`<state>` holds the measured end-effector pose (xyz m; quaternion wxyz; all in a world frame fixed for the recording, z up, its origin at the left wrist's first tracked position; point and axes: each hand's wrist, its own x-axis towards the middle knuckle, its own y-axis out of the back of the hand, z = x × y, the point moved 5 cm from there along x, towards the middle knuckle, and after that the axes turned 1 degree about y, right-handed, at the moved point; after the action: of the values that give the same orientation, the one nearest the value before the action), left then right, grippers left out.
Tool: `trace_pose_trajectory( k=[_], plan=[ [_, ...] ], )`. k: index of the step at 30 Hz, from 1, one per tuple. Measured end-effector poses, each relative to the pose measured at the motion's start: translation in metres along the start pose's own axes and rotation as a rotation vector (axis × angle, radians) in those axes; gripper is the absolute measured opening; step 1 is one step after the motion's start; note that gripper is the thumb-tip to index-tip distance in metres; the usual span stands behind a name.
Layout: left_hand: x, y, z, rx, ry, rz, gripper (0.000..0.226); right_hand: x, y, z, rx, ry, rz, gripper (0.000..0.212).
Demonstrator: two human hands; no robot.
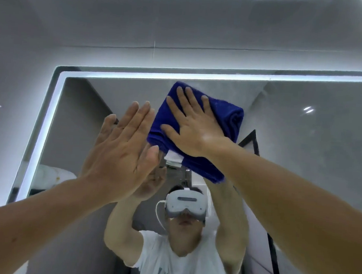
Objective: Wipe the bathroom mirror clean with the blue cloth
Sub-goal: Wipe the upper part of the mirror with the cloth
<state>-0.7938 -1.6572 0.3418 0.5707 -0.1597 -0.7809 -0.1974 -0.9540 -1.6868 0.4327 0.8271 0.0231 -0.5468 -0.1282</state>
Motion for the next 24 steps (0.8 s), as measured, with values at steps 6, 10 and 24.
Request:
trace_pose_trajectory(
  k=[6, 10, 24],
  plan=[
    [0.012, 0.006, 0.027, 0.024, 0.033, -0.020, 0.070, -0.082, -0.013, -0.014, 0.064, 0.182, -0.067, 0.066],
    [0.020, 0.009, 0.031, 0.013, 0.058, -0.035, 0.072, -0.071, -0.002, 0.035, 0.058, 0.138, -0.050, 0.063],
    [0.063, 0.017, -0.040, -0.007, 0.018, -0.008, 0.077, 0.090, 0.029, 0.105, 0.028, -0.369, -0.026, 0.072]
  ],
)
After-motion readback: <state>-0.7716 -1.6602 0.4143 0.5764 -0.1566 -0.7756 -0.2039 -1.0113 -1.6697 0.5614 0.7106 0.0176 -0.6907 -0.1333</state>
